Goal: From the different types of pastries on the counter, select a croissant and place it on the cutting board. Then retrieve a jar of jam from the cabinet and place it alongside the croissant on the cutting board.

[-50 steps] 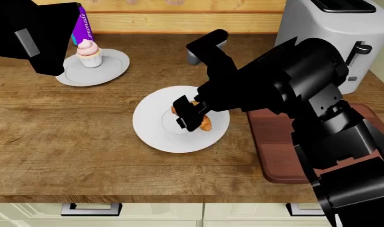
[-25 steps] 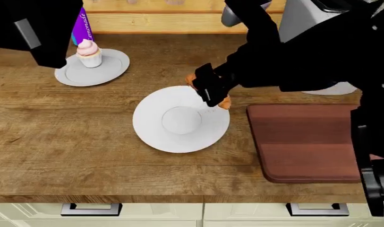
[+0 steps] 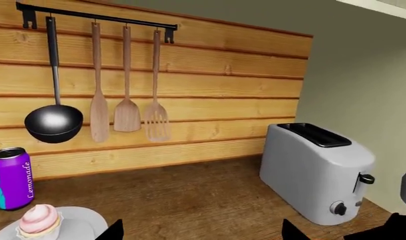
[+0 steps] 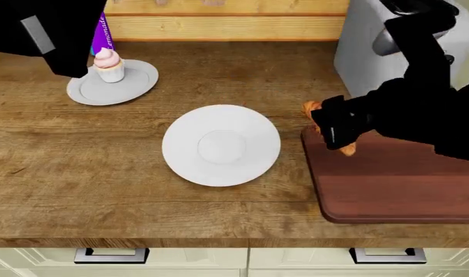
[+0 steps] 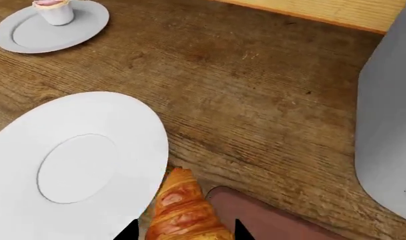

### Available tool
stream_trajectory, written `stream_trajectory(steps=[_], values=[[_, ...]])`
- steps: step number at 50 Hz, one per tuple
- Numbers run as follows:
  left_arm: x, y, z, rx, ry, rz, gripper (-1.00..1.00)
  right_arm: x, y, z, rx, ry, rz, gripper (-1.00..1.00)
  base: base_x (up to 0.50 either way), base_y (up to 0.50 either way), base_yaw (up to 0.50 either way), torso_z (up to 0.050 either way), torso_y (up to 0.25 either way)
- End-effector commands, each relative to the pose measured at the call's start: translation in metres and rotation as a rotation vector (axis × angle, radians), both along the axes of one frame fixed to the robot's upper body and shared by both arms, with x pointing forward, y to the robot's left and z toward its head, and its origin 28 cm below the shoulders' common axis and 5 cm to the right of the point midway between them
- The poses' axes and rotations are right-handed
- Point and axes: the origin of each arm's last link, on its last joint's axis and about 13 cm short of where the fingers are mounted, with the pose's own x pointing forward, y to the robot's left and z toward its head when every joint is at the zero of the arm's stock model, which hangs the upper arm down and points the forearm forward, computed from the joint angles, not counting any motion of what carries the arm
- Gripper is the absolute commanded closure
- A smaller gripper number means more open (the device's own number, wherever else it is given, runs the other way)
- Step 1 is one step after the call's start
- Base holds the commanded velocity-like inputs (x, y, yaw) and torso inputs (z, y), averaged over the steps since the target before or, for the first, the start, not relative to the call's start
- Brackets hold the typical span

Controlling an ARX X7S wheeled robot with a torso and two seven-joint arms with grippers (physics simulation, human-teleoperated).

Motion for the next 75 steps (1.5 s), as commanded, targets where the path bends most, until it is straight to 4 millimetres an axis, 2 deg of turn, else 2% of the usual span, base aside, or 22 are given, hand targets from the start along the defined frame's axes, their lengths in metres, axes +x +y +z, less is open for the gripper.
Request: stream_trajectory(steps=[1, 8, 19, 24, 25, 31, 41, 49, 58, 66, 75], values=[[0.004, -0.001, -0.001, -0.009, -0.004, -0.014, -1.0, -0.012, -0.021, -0.019, -0.036, 0.031, -0.124, 1.0, 0.0, 0.0, 0.0, 0.0, 0.0], [0.009, -0.001, -0.005, -0.01, 0.0, -0.015, -1.0, -0.006, -0.021, -0.035, -0.111, 0.054, -0.141, 1.0, 0.0, 0.0, 0.0, 0.0, 0.0], [0.007, 0.0, -0.005, -0.012, 0.006, -0.011, -1.0, -0.005, -0.024, -0.053, -0.167, 0.096, -0.139, 1.0, 0.0, 0.0, 0.0, 0.0, 0.0], [0.008, -0.001, -0.007, -0.012, 0.008, -0.012, -1.0, -0.005, -0.025, -0.054, -0.164, 0.099, -0.142, 1.0, 0.0, 0.0, 0.0, 0.0, 0.0], [0.008, 0.0, -0.007, -0.012, 0.008, -0.012, -1.0, -0.005, -0.025, -0.053, -0.164, 0.098, -0.142, -1.0, 0.0, 0.0, 0.0, 0.0, 0.0], [0.007, 0.0, -0.008, -0.012, 0.008, -0.012, -1.0, -0.006, -0.025, -0.047, -0.154, 0.085, -0.141, -1.0, 0.0, 0.0, 0.0, 0.0, 0.0], [0.007, 0.0, -0.006, -0.012, 0.002, -0.012, -1.0, -0.011, -0.022, -0.024, -0.113, 0.018, -0.134, -1.0, 0.0, 0.0, 0.0, 0.0, 0.0], [-0.002, -0.002, -0.002, -0.015, -0.001, -0.012, -1.0, -0.026, -0.02, 0.017, -0.026, -0.109, -0.124, -1.0, 0.0, 0.0, 0.0, 0.0, 0.0], [0.008, -0.004, -0.005, -0.04, -0.022, -0.036, -1.0, -0.05, -0.017, 0.053, 0.079, -0.269, -0.138, -1.0, 0.0, 0.0, 0.0, 0.0, 0.0], [0.014, -0.009, -0.008, -0.077, -0.046, -0.071, -1.0, -0.065, -0.017, 0.076, 0.174, -0.396, -0.188, -1.0, 0.0, 0.0, 0.0, 0.0, 0.0], [0.016, -0.016, -0.008, -0.137, -0.103, -0.11, -1.0, -0.084, -0.022, 0.122, 0.269, -0.544, -0.284, -1.0, 0.0, 0.0, 0.0, 0.0, 0.0]])
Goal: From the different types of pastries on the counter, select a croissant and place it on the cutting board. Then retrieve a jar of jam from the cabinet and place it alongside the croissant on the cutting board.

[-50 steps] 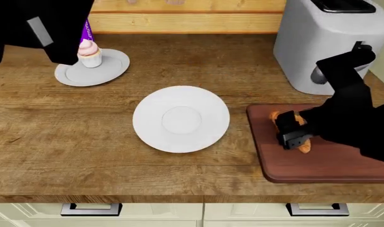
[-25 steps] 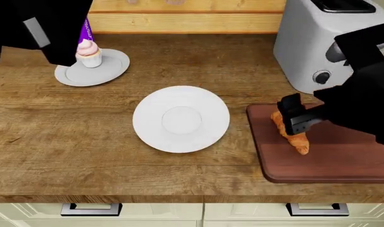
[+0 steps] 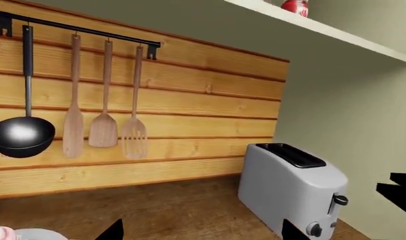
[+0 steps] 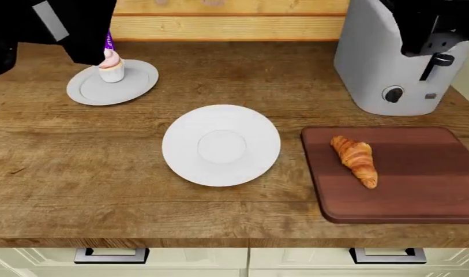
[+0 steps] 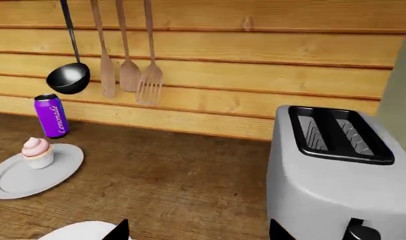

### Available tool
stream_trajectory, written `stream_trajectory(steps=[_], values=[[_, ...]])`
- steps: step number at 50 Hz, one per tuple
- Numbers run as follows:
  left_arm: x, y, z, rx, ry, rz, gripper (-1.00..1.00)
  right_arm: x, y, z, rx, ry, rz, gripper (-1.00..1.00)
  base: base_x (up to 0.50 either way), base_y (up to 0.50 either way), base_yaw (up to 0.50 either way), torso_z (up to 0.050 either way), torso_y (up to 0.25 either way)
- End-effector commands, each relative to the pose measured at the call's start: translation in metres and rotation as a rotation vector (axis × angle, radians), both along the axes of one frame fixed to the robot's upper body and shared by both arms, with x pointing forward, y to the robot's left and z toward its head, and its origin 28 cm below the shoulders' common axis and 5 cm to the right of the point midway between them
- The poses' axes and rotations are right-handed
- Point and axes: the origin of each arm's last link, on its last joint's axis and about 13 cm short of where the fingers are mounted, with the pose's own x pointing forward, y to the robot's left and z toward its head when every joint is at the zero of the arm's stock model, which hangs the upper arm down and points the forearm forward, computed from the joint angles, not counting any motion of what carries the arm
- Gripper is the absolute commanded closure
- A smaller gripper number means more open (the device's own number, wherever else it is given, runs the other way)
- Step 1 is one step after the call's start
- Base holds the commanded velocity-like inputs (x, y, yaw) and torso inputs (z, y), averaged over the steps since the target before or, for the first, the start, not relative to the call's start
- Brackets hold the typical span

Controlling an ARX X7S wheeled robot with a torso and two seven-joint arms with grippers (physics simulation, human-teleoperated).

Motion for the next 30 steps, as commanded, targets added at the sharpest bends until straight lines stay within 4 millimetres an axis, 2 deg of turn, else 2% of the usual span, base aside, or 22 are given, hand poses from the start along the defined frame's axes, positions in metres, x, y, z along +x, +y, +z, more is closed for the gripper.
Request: stream_trajectory(steps=[1, 9, 15, 17, 21, 23, 26, 30], values=[[0.006, -0.008, -0.002, -0.06, -0.052, -0.048, -1.0, -0.026, -0.005, 0.052, 0.117, -0.185, -0.084, -1.0, 0.0, 0.0, 0.0, 0.0, 0.0], [0.009, -0.013, -0.003, -0.092, -0.087, -0.094, -1.0, -0.031, -0.008, 0.098, 0.128, -0.284, -0.11, -1.0, 0.0, 0.0, 0.0, 0.0, 0.0], [0.009, -0.015, -0.005, -0.103, -0.107, -0.106, -1.0, -0.03, -0.007, 0.139, 0.125, -0.364, -0.128, -1.0, 0.0, 0.0, 0.0, 0.0, 0.0], [0.01, -0.016, -0.006, -0.104, -0.11, -0.109, -1.0, -0.03, -0.01, 0.152, 0.128, -0.38, -0.131, -1.0, 0.0, 0.0, 0.0, 0.046, 0.0], [0.009, -0.016, -0.006, -0.11, -0.111, -0.112, -1.0, -0.029, -0.011, 0.165, 0.131, -0.401, -0.078, -1.0, 0.0, 0.0, 0.0, 0.05, 0.0], [0.008, -0.016, -0.007, -0.113, -0.113, -0.119, -1.0, -0.021, -0.012, 0.169, 0.13, -0.401, -0.092, -1.0, 0.0, 0.0, 0.0, 0.05, 0.0], [-0.001, -0.019, -0.003, -0.114, -0.118, -0.122, -1.0, -0.01, -0.011, 0.174, 0.124, -0.399, -0.153, -1.0, 0.0, 0.0, 0.0, 0.05, 0.0], [-0.011, -0.021, 0.003, -0.12, -0.128, -0.121, -1.0, 0.0, -0.003, 0.178, 0.101, -0.394, -0.146, -1.0, 0.0, 0.0, 0.0, 0.05, 0.0]])
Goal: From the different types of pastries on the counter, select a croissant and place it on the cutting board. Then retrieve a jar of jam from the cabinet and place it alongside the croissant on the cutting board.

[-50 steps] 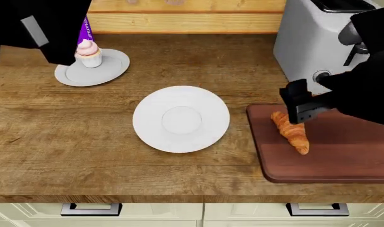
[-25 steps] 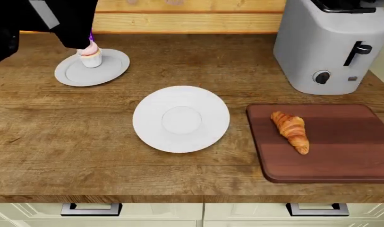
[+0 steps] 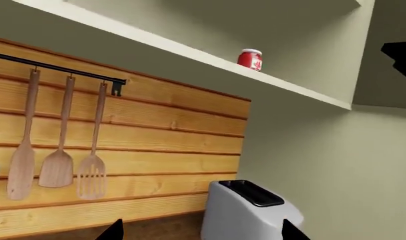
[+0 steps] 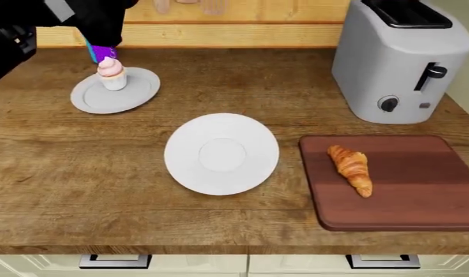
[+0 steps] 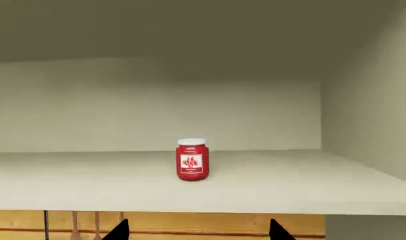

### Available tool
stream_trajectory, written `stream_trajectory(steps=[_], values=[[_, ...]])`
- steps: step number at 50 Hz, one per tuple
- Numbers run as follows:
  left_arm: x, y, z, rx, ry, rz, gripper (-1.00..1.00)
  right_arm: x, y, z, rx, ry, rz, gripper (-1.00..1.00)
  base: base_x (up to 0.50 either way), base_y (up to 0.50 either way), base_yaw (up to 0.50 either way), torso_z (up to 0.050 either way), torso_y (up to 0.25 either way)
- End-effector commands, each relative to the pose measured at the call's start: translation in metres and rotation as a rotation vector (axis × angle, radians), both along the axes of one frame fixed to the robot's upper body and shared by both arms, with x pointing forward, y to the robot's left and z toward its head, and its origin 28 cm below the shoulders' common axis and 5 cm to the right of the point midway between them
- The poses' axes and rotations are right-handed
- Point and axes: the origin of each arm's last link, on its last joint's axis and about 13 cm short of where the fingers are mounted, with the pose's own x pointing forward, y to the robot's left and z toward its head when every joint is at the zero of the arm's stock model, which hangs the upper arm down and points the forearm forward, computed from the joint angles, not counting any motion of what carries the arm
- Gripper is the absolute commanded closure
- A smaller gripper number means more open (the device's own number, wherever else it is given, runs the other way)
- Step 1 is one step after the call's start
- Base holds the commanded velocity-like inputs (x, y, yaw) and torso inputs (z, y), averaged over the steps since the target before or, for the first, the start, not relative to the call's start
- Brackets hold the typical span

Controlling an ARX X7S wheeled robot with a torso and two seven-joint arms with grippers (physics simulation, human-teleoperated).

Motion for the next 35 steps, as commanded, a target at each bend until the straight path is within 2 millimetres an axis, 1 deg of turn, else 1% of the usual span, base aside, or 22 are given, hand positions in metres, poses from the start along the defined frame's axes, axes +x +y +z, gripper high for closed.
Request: stream_trajectory(steps=[1, 7, 12, 18, 19, 22, 25, 28, 35], values=[[-0.015, -0.005, 0.007, -0.019, -0.026, -0.013, -1.0, 0.01, 0.01, 0.022, 0.01, 0.042, -0.008, -1.0, 0.0, 0.0, 0.0, 0.05, 0.0], [-0.021, -0.006, 0.01, -0.022, -0.036, -0.015, -1.0, 0.023, 0.018, 0.025, -0.001, 0.03, -0.021, -1.0, 0.0, 0.0, 0.0, 0.05, 0.0], [-0.016, -0.006, 0.011, -0.027, -0.046, -0.024, -1.0, 0.033, 0.025, 0.027, 0.014, 0.024, -0.042, -1.0, 0.0, 0.0, 0.0, 0.05, 0.0], [-0.015, -0.007, 0.013, -0.029, -0.058, -0.037, -1.0, 0.046, 0.031, 0.026, 0.029, 0.041, -0.082, -1.0, 0.0, 0.0, 0.0, 0.05, 0.0], [-0.014, -0.007, 0.012, -0.029, -0.058, -0.039, -1.0, 0.049, 0.032, 0.025, 0.02, 0.054, -0.089, -1.0, 0.0, 0.0, 0.0, 0.05, 0.0], [0.002, -0.004, 0.007, -0.027, -0.061, -0.04, -1.0, 0.055, 0.037, 0.023, 0.0, 0.081, -0.107, -1.0, 0.0, 0.0, 0.0, 0.05, 0.0], [0.009, -0.003, 0.005, -0.025, -0.064, -0.041, -1.0, 0.057, 0.044, 0.021, -0.021, 0.128, -0.138, -1.0, 0.0, 0.0, 0.0, 0.05, 0.0], [0.013, -0.003, 0.003, -0.026, -0.065, -0.043, -1.0, 0.057, 0.044, 0.021, -0.021, 0.128, -0.138, -1.0, 0.0, 0.0, 0.0, 0.05, 0.0], [0.007, -0.004, 0.007, -0.029, -0.082, -0.053, -1.0, 0.057, 0.044, 0.021, -0.021, 0.128, -0.138, -1.0, 0.0, 0.0, 0.0, 0.05, 0.0]])
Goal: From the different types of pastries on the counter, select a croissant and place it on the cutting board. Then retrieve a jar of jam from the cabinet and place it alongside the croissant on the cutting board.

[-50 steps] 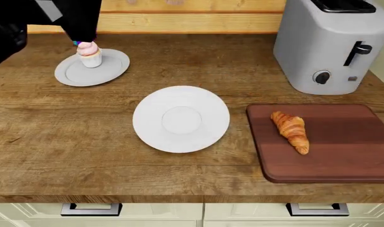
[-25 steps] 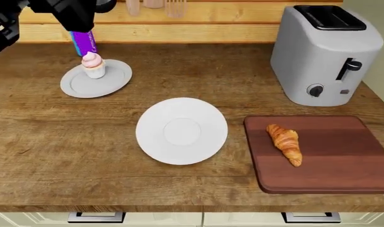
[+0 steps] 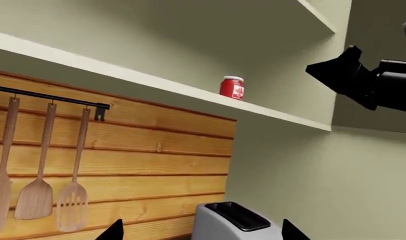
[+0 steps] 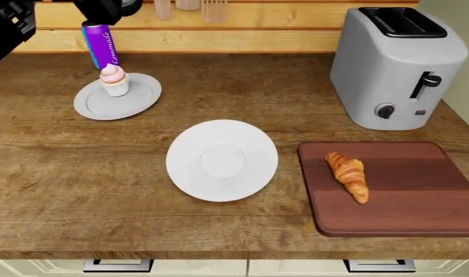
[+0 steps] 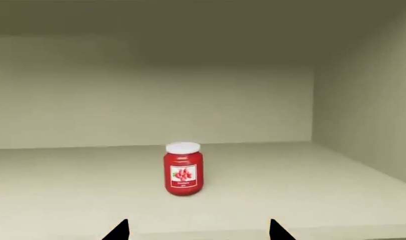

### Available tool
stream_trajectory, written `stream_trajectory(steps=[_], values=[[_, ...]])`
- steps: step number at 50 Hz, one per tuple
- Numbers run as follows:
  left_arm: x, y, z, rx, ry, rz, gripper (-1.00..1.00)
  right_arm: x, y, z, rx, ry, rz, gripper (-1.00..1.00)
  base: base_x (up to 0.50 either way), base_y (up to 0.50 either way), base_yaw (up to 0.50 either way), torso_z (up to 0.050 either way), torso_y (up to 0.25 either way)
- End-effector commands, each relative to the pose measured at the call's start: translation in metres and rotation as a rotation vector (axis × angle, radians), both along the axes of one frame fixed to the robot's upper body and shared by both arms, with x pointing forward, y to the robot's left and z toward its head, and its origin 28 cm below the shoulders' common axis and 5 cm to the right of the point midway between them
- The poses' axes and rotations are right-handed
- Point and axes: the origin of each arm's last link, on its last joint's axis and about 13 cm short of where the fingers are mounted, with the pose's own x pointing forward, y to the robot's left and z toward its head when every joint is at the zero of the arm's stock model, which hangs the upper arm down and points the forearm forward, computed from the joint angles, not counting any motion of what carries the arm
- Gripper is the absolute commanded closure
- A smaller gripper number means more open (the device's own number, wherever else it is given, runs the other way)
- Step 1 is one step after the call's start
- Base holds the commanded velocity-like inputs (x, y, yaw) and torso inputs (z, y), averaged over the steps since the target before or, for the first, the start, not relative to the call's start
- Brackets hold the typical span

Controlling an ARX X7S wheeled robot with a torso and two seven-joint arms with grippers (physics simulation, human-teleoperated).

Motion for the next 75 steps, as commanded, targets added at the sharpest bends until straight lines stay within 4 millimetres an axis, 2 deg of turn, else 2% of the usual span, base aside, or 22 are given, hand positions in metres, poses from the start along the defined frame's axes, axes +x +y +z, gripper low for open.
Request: stream_trajectory(steps=[1, 20, 33, 39, 75], values=[[0.002, 0.0, 0.001, -0.002, -0.021, -0.013, -1.0, 0.006, 0.007, -0.002, -0.019, 0.03, -0.025, -1.0, 0.0, 0.0, 0.0, 0.05, 0.0], [-0.007, -0.003, 0.009, -0.005, -0.056, -0.034, -1.0, 0.006, 0.007, -0.002, -0.019, 0.03, -0.025, -1.0, 0.0, 0.0, 0.0, 0.049, 0.0], [-0.01, -0.002, 0.01, -0.005, -0.069, -0.035, -1.0, 0.006, 0.007, -0.002, -0.019, 0.03, -0.025, -1.0, 0.14, 0.0, 0.0, 0.0, 0.0], [-0.011, -0.002, 0.009, -0.004, -0.071, -0.039, -1.0, 0.006, 0.007, -0.002, -0.019, 0.03, -0.025, -1.0, 0.17, 0.0, 0.0, 0.044, 0.0], [-0.017, -0.004, 0.012, 0.004, -0.072, -0.047, -1.0, 0.006, 0.007, -0.002, -0.019, 0.03, -0.025, -1.0, 0.17, 0.0, 0.0, 0.0, 0.0]])
